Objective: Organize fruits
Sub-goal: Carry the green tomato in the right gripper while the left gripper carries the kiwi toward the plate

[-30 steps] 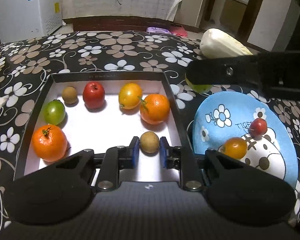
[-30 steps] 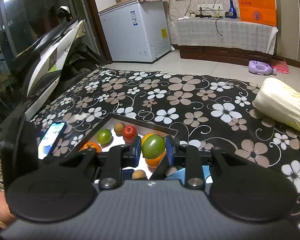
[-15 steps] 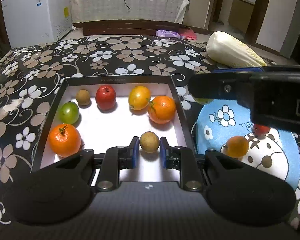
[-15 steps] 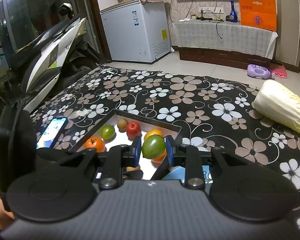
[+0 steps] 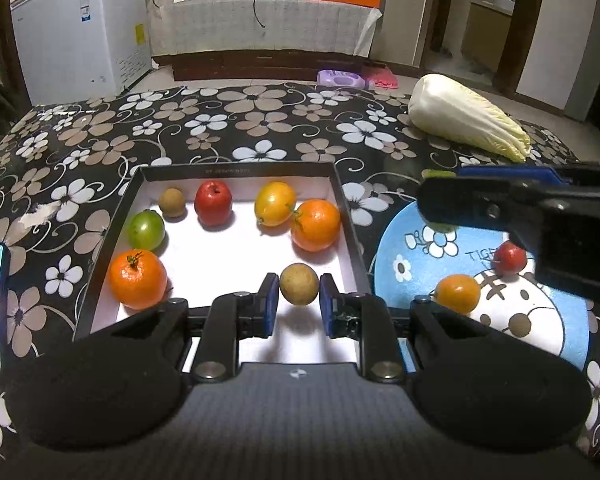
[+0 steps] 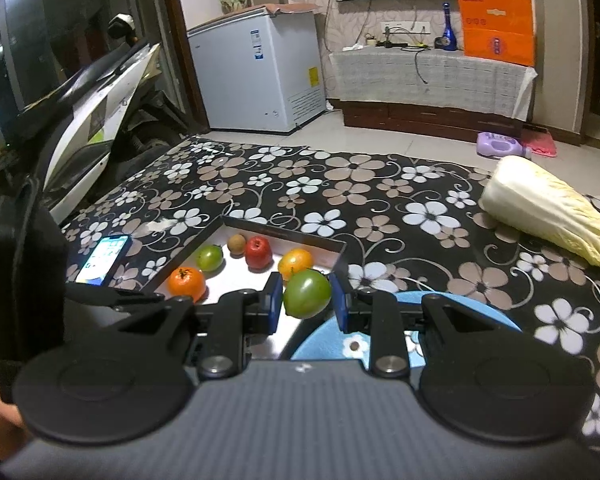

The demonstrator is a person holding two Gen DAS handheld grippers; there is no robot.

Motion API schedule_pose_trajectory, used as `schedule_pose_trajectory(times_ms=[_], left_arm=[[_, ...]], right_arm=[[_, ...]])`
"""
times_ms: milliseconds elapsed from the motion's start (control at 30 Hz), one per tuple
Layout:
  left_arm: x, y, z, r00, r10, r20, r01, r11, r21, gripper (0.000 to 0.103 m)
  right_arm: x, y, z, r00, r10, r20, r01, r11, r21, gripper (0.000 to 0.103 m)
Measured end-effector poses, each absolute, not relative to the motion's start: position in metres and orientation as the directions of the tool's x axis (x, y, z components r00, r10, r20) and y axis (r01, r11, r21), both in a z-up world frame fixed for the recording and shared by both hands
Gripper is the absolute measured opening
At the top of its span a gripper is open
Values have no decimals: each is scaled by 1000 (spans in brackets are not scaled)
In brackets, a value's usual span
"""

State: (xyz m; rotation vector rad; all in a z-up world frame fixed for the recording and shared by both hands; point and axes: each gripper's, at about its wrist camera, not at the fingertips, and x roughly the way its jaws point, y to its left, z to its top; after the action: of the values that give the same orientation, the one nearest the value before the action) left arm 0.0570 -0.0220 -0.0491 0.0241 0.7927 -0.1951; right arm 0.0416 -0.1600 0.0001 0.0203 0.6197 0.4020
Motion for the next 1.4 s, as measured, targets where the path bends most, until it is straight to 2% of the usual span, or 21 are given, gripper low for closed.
schedule_pose_trajectory(times_ms=[867,1400], left_arm=[[53,-34,-42,700,-171,-693,194,980,-45,26],[48,-67,-36,696,-255,-672,285,956,-67,26]], right_arm=[[28,-194,-2,762,310,-568,-279,949,144,30],[30,-219,-7,763,271,-587,-231,962,144,30]])
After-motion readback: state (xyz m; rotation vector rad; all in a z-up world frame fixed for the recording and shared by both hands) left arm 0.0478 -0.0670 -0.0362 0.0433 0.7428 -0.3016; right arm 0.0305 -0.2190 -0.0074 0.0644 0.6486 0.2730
